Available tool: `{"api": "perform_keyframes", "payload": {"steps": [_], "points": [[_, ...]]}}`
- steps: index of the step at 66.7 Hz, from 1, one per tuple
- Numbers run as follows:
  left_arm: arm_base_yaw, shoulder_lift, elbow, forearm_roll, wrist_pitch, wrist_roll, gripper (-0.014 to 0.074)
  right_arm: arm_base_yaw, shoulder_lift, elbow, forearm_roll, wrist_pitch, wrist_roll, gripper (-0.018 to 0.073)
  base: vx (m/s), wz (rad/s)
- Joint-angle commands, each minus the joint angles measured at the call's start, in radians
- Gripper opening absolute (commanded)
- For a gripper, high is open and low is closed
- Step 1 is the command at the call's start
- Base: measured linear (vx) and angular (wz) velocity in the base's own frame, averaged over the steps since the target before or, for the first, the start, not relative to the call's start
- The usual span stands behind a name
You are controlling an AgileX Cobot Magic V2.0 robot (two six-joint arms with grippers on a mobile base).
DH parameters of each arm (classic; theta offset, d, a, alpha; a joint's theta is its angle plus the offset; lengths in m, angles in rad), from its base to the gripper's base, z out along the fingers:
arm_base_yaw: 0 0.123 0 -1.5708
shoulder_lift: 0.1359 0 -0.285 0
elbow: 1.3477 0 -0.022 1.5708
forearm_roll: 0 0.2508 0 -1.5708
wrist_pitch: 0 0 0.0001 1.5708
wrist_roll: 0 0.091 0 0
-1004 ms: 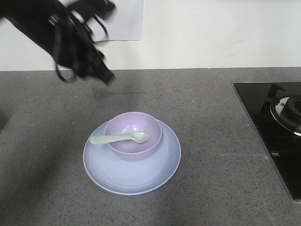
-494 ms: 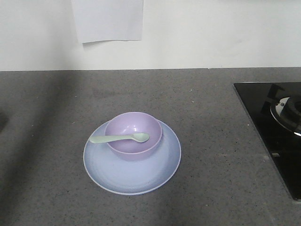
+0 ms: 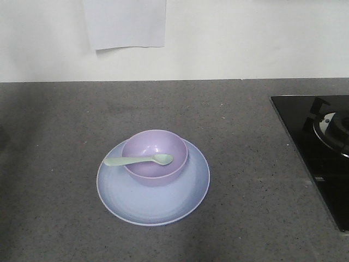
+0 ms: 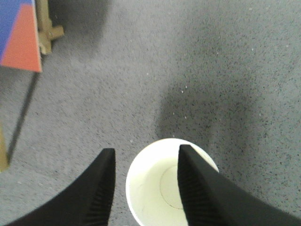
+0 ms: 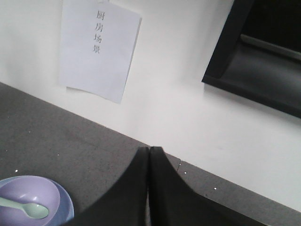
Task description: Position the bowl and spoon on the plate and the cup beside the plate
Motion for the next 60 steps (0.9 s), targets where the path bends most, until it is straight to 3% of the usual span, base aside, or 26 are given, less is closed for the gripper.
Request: {"api": "perform_keyframes", "payload": {"steps": [1, 21, 41, 60], "points": [[0.023, -0.004, -0.02, -0.055, -0.044, 0.031, 0.0302, -0.001, -0.012, 0.057, 0.001, -0.169, -0.002, -0.0007, 0.0, 0.0], [0.05, 0.071, -0.02, -0.061, -0.017, 0.053, 0.0313, -0.001, -0.018, 0.102, 0.011, -0.214, -0.006, -0.0007, 0.0, 0.0], [0.066, 0.092, -0.013, -0.061, 0.015, 0.044, 0.042, -0.001, -0.018, 0.102, 0.013, -0.216, -0.006, -0.0007, 0.0, 0.0], [0.069, 0.092, 0.068, -0.054, -0.011, 0.045, 0.0423, -0.001, -0.018, 0.102, 0.015, -0.218, -0.006, -0.0007, 0.0, 0.0]]}}
